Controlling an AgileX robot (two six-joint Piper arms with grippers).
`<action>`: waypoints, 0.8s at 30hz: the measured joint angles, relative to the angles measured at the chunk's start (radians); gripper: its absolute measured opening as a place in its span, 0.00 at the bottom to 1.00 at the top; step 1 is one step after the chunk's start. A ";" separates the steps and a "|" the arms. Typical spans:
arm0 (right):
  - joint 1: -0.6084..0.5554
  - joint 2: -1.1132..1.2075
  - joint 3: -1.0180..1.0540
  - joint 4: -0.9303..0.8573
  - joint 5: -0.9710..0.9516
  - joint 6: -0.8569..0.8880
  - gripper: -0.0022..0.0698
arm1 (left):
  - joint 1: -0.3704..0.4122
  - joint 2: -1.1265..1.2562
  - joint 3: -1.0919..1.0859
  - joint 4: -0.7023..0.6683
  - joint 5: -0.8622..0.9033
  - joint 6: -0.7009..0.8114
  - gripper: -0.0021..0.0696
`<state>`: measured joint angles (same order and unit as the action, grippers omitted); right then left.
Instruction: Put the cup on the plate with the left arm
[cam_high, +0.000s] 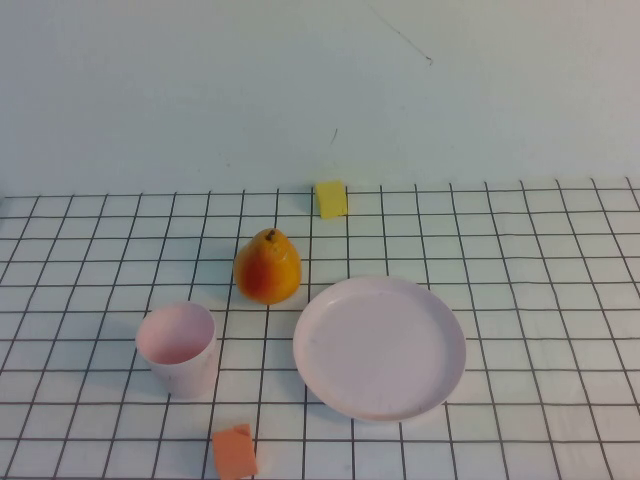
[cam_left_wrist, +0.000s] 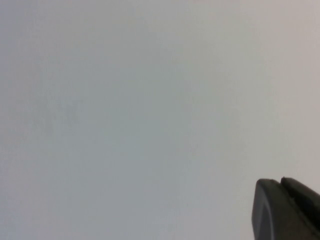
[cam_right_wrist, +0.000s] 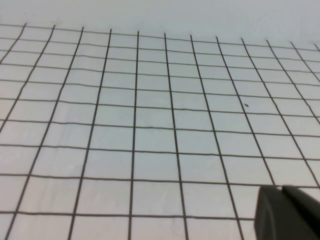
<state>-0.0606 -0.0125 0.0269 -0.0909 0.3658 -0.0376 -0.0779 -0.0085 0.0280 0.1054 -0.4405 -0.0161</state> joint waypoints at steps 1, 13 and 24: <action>0.000 0.000 0.000 0.000 0.000 0.000 0.03 | 0.000 0.000 0.000 0.000 -0.060 0.000 0.03; 0.000 0.000 0.000 0.000 0.000 0.000 0.03 | 0.000 -0.005 0.000 0.006 -0.310 0.029 0.03; 0.000 0.000 0.000 0.000 0.000 0.000 0.03 | 0.000 0.083 -0.469 -0.072 0.492 -0.054 0.03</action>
<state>-0.0606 -0.0125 0.0269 -0.0909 0.3658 -0.0376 -0.0779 0.0745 -0.4412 0.0331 0.0519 -0.0698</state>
